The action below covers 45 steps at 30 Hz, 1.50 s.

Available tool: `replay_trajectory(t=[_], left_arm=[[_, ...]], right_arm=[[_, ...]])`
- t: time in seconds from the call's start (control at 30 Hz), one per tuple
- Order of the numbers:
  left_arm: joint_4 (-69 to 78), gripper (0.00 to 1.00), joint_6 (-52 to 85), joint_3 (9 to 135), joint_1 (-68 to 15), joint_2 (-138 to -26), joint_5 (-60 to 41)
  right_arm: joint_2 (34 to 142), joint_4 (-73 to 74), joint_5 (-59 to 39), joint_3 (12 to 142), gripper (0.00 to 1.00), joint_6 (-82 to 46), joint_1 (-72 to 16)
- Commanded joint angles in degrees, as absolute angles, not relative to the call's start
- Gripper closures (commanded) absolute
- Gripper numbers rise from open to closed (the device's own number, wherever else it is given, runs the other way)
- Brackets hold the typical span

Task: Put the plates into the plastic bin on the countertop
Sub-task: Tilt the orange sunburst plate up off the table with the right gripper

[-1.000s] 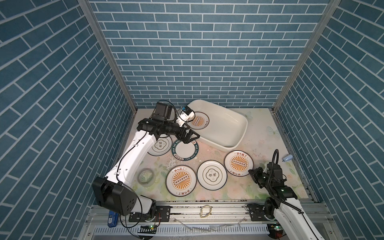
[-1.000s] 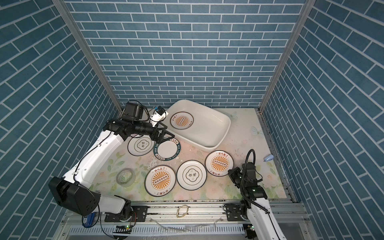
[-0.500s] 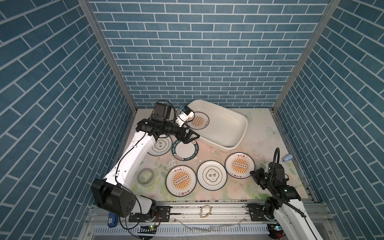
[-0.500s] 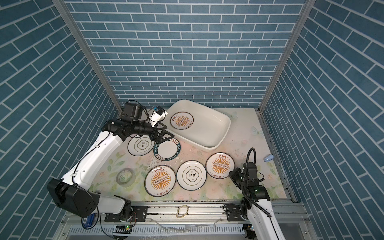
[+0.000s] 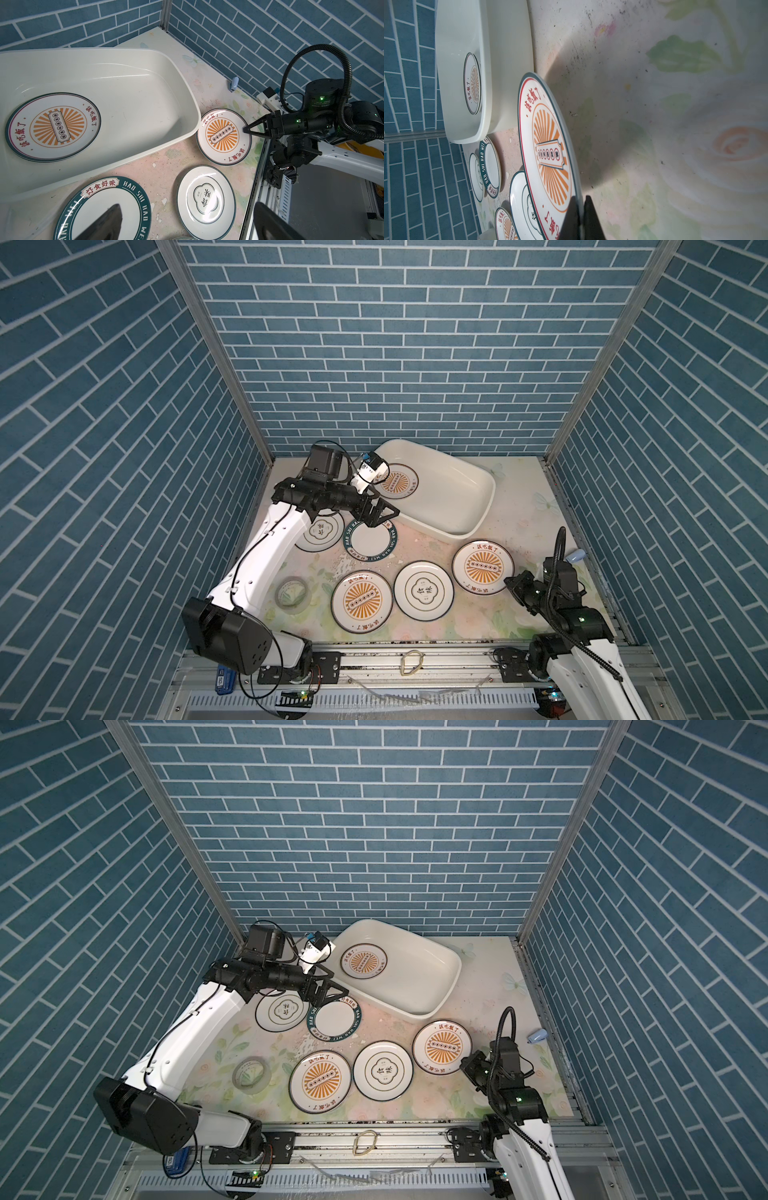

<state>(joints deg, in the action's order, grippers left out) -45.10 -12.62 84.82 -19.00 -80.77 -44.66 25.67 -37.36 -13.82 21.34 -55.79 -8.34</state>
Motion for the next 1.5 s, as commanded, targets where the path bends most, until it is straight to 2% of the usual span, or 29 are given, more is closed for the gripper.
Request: replay_trajectory(t=[0.0, 0.47, 1.47], left_arm=[[-44.56, 0.0, -12.25, 85.07, -19.32, -80.17, -45.09], [-44.84, 0.0, -12.61, 85.18, -19.34, -80.35, -44.82], [-44.63, 0.01, -13.24, 83.58, -19.33, -78.6, -43.78]], right_arm=[[25.58, -40.59, -11.6, 24.23, 1.0, -52.96, -8.19], [25.49, -45.75, -9.06, 29.49, 1.0, -50.38, -8.23], [26.97, -52.4, -11.53, 35.46, 1.0, -46.81, -8.27]])
